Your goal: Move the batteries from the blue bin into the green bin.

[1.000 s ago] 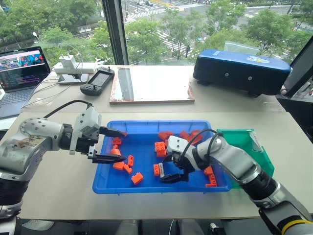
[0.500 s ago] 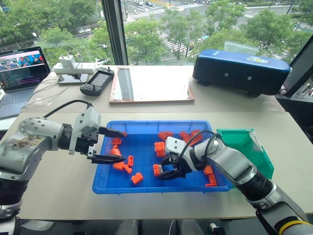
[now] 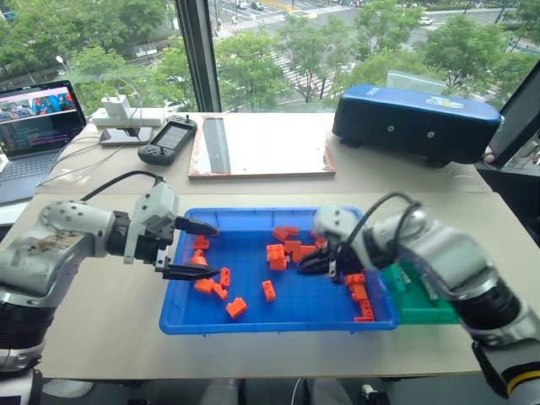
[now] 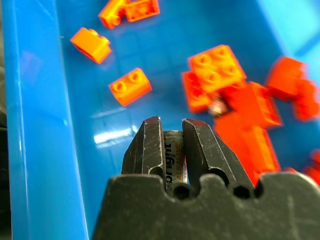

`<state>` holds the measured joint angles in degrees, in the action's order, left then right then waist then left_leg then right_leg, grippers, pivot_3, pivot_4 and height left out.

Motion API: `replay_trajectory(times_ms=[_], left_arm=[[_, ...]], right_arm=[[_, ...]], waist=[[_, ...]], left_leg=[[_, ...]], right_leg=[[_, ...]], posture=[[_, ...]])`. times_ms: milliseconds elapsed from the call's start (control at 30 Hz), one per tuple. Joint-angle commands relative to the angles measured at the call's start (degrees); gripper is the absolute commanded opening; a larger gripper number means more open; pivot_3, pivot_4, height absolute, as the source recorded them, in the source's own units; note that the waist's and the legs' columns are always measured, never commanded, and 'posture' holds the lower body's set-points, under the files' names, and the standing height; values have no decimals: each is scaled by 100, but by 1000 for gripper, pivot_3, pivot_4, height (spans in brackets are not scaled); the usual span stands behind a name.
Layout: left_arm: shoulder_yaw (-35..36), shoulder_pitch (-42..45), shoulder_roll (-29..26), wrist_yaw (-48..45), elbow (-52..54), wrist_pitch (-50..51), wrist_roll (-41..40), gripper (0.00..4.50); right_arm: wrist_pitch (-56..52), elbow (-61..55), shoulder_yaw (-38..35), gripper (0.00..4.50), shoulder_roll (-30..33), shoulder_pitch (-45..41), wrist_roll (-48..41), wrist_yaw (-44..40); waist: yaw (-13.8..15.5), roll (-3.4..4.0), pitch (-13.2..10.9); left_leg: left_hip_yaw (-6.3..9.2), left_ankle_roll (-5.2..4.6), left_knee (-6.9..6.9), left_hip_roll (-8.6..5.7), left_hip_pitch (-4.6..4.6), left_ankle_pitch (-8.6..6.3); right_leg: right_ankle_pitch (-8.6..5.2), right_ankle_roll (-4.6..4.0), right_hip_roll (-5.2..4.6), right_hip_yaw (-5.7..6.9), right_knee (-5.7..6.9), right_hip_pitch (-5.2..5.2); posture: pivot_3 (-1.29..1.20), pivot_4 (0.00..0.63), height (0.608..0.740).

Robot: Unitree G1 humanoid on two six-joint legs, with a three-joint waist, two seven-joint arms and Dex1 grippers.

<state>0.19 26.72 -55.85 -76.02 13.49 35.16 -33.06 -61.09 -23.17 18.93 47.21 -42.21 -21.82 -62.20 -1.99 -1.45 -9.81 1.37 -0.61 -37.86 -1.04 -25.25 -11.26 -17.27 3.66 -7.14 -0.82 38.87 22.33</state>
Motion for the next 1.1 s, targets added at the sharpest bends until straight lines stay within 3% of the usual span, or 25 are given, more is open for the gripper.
replay_trajectory(times_ms=[33,267,467,633,800,1033,1100], left_arm=[[-15,129,64,-21,18,-137,34,4500],[-96,206,183,-83,-108,-212,116,4500],[-117,198,261,-94,-124,-241,132,4500],[-23,238,358,-14,-120,-191,50,4500],[120,380,529,136,-118,-79,-121,4500],[286,648,769,408,-33,166,-452,4500],[279,625,748,409,1,172,-456,4500]], right_arm=[[-202,-318,-441,231,245,-148,-296,-46],[-286,-311,-888,231,792,-281,-532,-57],[-68,167,-1328,231,1721,-143,-410,-216],[409,922,-1681,231,2562,538,-59,-226],[524,1084,-1918,231,2565,1150,-54,-68],[682,1407,-1807,231,2177,1269,101,309],[798,1502,-1749,1235,2152,1301,212,383]], waist=[[-2,-1,0],[2,0,0],[55,0,-1],[117,0,-1],[91,0,-1],[84,0,-1],[96,0,-1]], left_leg=[[0,0,0,0,0,0],[0,0,0,0,0,0],[-4,0,0,-1,-1,0],[-6,0,0,-1,-1,0],[-10,0,0,2,-1,0],[-10,0,0,0,-1,0],[-11,0,0,-1,-1,0]], right_leg=[[0,0,0,0,0,0],[0,0,-1,-1,-1,-1],[0,0,-5,-2,-9,-3],[0,0,-6,-2,-17,-6],[0,0,-7,-4,-14,-5],[0,0,-7,-7,-12,-5],[0,0,-8,-8,-13,-5]], posture=[[0,150,732],[0,150,732],[0,150,732],[0,150,732],[0,150,732],[0,150,732],[0,150,732]])
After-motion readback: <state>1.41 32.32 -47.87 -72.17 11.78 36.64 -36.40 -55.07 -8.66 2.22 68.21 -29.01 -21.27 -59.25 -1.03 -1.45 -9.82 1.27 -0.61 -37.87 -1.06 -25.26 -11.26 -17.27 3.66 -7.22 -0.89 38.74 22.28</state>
